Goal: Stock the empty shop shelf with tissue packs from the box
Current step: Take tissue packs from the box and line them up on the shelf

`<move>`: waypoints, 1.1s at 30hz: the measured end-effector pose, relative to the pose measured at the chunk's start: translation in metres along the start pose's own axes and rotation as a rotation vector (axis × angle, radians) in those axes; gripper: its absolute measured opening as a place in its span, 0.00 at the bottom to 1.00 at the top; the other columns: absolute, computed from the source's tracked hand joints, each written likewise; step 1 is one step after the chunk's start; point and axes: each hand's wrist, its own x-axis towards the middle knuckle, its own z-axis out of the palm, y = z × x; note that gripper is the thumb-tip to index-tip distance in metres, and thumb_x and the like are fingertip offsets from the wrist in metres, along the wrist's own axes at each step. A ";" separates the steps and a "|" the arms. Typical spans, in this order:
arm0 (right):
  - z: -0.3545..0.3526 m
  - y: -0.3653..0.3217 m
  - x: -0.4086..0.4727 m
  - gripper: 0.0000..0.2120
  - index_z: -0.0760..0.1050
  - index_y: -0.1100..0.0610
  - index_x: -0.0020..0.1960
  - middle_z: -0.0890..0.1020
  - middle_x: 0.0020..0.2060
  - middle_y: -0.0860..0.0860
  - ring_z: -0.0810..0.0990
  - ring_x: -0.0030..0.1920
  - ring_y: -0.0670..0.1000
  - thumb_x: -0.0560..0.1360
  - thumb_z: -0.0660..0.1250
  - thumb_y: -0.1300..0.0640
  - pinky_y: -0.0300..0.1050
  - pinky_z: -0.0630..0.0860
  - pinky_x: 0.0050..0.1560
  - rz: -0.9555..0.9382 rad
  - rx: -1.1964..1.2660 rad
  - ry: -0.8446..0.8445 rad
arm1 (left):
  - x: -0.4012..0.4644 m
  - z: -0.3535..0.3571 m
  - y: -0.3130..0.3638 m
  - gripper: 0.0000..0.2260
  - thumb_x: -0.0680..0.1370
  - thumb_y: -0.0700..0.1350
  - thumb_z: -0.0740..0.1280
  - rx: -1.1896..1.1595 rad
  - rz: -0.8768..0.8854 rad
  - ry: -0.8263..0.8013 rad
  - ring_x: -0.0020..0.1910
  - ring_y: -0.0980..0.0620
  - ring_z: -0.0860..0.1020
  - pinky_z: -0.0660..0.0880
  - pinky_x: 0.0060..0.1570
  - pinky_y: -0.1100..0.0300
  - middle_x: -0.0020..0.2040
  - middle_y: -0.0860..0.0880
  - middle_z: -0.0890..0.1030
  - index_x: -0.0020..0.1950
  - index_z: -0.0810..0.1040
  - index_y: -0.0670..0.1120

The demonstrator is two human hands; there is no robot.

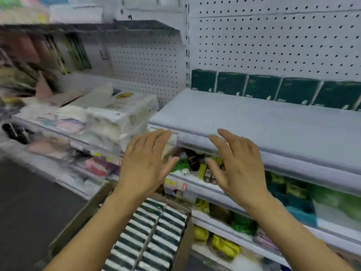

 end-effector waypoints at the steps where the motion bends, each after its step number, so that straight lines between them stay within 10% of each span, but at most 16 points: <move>1: 0.012 -0.021 -0.003 0.21 0.72 0.57 0.67 0.75 0.64 0.57 0.73 0.60 0.59 0.78 0.60 0.47 0.58 0.71 0.57 -0.019 0.016 -0.013 | -0.018 -0.004 -0.018 0.26 0.80 0.58 0.59 0.004 -0.026 -0.018 0.62 0.46 0.71 0.67 0.60 0.50 0.65 0.44 0.76 0.71 0.71 0.43; 14: 0.181 -0.161 -0.055 0.15 0.76 0.53 0.60 0.78 0.56 0.50 0.79 0.53 0.56 0.78 0.61 0.47 0.50 0.77 0.45 -0.051 0.327 -0.609 | -0.226 0.037 -0.174 0.30 0.79 0.67 0.50 -0.158 -0.651 -0.610 0.63 0.45 0.75 0.75 0.57 0.49 0.69 0.49 0.72 0.77 0.58 0.53; 22: 0.287 -0.190 -0.061 0.17 0.70 0.49 0.68 0.74 0.63 0.48 0.73 0.63 0.52 0.81 0.58 0.47 0.47 0.71 0.57 -0.098 0.281 -1.023 | -0.290 0.100 -0.215 0.26 0.82 0.58 0.59 -0.270 -0.961 -0.852 0.51 0.50 0.80 0.76 0.53 0.51 0.72 0.45 0.69 0.77 0.60 0.48; 25: 0.332 -0.194 -0.063 0.17 0.71 0.51 0.66 0.76 0.62 0.50 0.74 0.61 0.53 0.80 0.59 0.48 0.48 0.73 0.57 -0.083 0.286 -1.063 | -0.295 0.136 -0.222 0.25 0.81 0.56 0.62 -0.439 -1.171 -0.795 0.56 0.49 0.78 0.75 0.56 0.54 0.68 0.45 0.74 0.75 0.64 0.46; 30: 0.402 -0.200 -0.060 0.17 0.71 0.52 0.66 0.76 0.62 0.52 0.71 0.63 0.54 0.80 0.59 0.48 0.48 0.70 0.56 -0.112 0.227 -1.044 | -0.286 0.207 -0.221 0.21 0.81 0.48 0.65 -0.747 -1.768 -0.550 0.35 0.56 0.70 0.68 0.37 0.58 0.40 0.53 0.72 0.72 0.67 0.41; 33: 0.432 -0.202 -0.061 0.17 0.71 0.54 0.66 0.75 0.61 0.54 0.71 0.63 0.55 0.80 0.59 0.48 0.50 0.70 0.58 -0.154 0.156 -1.049 | -0.286 0.245 -0.221 0.21 0.81 0.46 0.65 -0.837 -1.978 -0.444 0.39 0.50 0.72 0.69 0.39 0.56 0.44 0.49 0.73 0.71 0.66 0.38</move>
